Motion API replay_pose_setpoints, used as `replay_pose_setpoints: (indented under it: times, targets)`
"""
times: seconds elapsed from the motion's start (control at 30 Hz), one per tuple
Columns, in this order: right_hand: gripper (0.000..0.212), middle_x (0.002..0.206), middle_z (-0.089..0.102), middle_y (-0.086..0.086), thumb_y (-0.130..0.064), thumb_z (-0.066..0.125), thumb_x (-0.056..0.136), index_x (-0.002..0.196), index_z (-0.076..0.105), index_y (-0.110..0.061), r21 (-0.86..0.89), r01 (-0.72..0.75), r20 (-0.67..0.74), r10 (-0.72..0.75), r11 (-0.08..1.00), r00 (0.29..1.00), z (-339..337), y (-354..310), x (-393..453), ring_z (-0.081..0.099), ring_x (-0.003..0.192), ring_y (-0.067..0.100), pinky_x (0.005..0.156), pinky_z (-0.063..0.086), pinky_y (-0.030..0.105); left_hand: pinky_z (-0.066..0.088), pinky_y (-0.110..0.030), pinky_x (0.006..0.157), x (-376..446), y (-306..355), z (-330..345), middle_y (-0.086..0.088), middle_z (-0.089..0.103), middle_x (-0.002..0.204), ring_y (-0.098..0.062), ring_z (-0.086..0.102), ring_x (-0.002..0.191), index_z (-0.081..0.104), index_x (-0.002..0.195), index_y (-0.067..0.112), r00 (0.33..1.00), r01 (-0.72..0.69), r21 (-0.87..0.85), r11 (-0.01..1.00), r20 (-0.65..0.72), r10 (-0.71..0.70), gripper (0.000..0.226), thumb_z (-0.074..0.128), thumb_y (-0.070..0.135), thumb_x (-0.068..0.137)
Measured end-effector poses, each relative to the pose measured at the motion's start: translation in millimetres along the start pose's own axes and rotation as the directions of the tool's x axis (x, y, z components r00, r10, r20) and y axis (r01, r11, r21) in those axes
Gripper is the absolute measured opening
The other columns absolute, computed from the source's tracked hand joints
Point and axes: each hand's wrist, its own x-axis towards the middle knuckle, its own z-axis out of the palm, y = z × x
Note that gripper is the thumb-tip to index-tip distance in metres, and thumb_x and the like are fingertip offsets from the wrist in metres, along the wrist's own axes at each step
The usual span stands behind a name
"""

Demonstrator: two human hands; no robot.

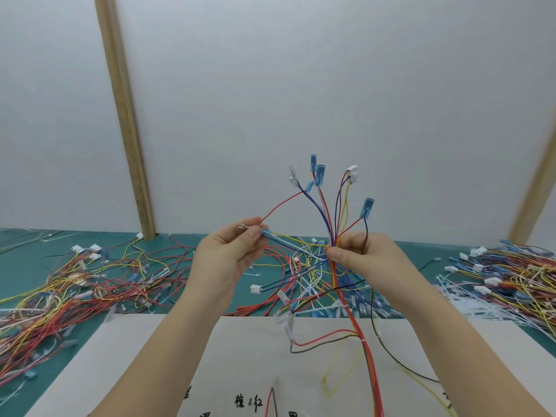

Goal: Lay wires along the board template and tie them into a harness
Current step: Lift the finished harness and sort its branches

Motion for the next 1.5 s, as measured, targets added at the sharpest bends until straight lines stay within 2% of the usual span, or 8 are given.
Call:
replay_pose_setpoints:
  times: [0.2,0.33,0.53,0.83,1.0,1.2,1.43,1.5]
  targets:
    - [0.010,0.052,0.062,-0.011,-0.008,0.069,0.078,0.071,0.065,-0.014,0.176,-0.039,-0.024,0.044,0.984,0.999,-11,-4,-1,0.052,0.048,-0.004,0.047,0.040,0.007,0.053,-0.026,0.067,-1,2,-9,0.010,0.072,0.098,-0.011,0.069,0.084,0.065,0.100,0.029,0.935,0.245,0.357,0.901,0.159,-0.317,0.043,0.064,0.053,0.064]
    - [0.006,0.063,0.067,-0.008,-0.013,0.068,0.078,0.073,0.066,-0.015,0.188,-0.041,-0.063,0.053,0.981,0.997,-15,-8,-2,0.058,0.054,-0.003,0.049,0.041,0.006,0.051,-0.016,0.063,-9,6,-8,0.009,0.072,0.085,-0.005,0.065,0.071,0.072,0.086,0.031,0.844,0.114,0.643,0.757,0.340,-0.416,0.009,0.068,0.032,0.078]
    - [0.013,0.056,0.066,-0.010,-0.004,0.063,0.082,0.072,0.062,-0.012,0.138,-0.035,0.072,0.026,0.990,0.997,-10,-9,-6,0.059,0.054,-0.005,0.051,0.040,0.003,0.035,-0.010,0.040,-5,17,-6,0.008,0.064,0.055,0.000,0.047,0.041,0.066,0.073,0.017,0.979,-0.052,0.603,0.796,0.189,-0.079,0.020,0.057,0.008,0.088]
    - [0.020,0.066,0.067,-0.004,-0.023,0.067,0.062,0.077,0.065,-0.011,0.283,-0.126,0.174,0.078,0.951,0.982,0,-8,-7,0.059,0.062,0.010,0.071,0.043,0.026,0.035,-0.008,0.041,1,15,-12,0.010,0.065,0.053,0.003,0.046,0.040,0.065,0.070,0.019,0.986,-0.159,0.574,0.804,0.053,0.158,0.019,0.062,0.009,0.085]
    - [0.004,0.059,0.064,-0.003,-0.007,0.062,0.074,0.077,0.063,-0.005,0.361,-0.144,0.209,0.071,0.921,0.975,-1,-8,-9,0.056,0.052,0.006,0.053,0.045,0.014,0.036,-0.008,0.040,1,8,-11,0.009,0.065,0.053,0.003,0.046,0.038,0.065,0.073,0.019,0.993,-0.106,0.594,0.798,0.020,0.117,0.016,0.060,0.014,0.087]
    - [0.015,0.061,0.065,0.000,-0.008,0.061,0.065,0.077,0.070,-0.005,0.487,-0.093,0.133,0.032,0.868,0.991,-11,-13,-7,0.052,0.048,0.005,0.050,0.045,0.013,0.047,-0.017,0.042,-3,9,2,0.001,0.069,0.063,-0.010,0.058,0.046,0.061,0.096,0.013,0.968,0.253,-0.010,0.967,0.002,-0.253,0.043,0.039,0.050,0.089]
    - [0.018,0.064,0.067,-0.001,-0.010,0.064,0.062,0.079,0.071,-0.008,0.513,-0.113,0.132,0.052,0.851,0.990,-9,-15,-8,0.055,0.049,0.006,0.056,0.053,0.018,0.047,-0.031,0.092,-21,3,9,0.001,0.067,0.113,-0.019,0.062,0.103,0.071,0.102,0.025,0.762,0.292,0.347,0.891,0.479,-0.436,0.057,0.067,0.066,0.062]
    - [0.024,0.060,0.065,-0.003,-0.011,0.065,0.061,0.083,0.066,-0.005,0.486,-0.111,0.090,0.077,0.867,0.993,-8,-14,-7,0.056,0.049,0.003,0.056,0.054,0.017,0.047,-0.032,0.093,-19,1,12,0.001,0.068,0.111,-0.019,0.065,0.102,0.071,0.100,0.027,0.809,0.196,0.329,0.924,0.478,-0.342,0.046,0.076,0.049,0.060]
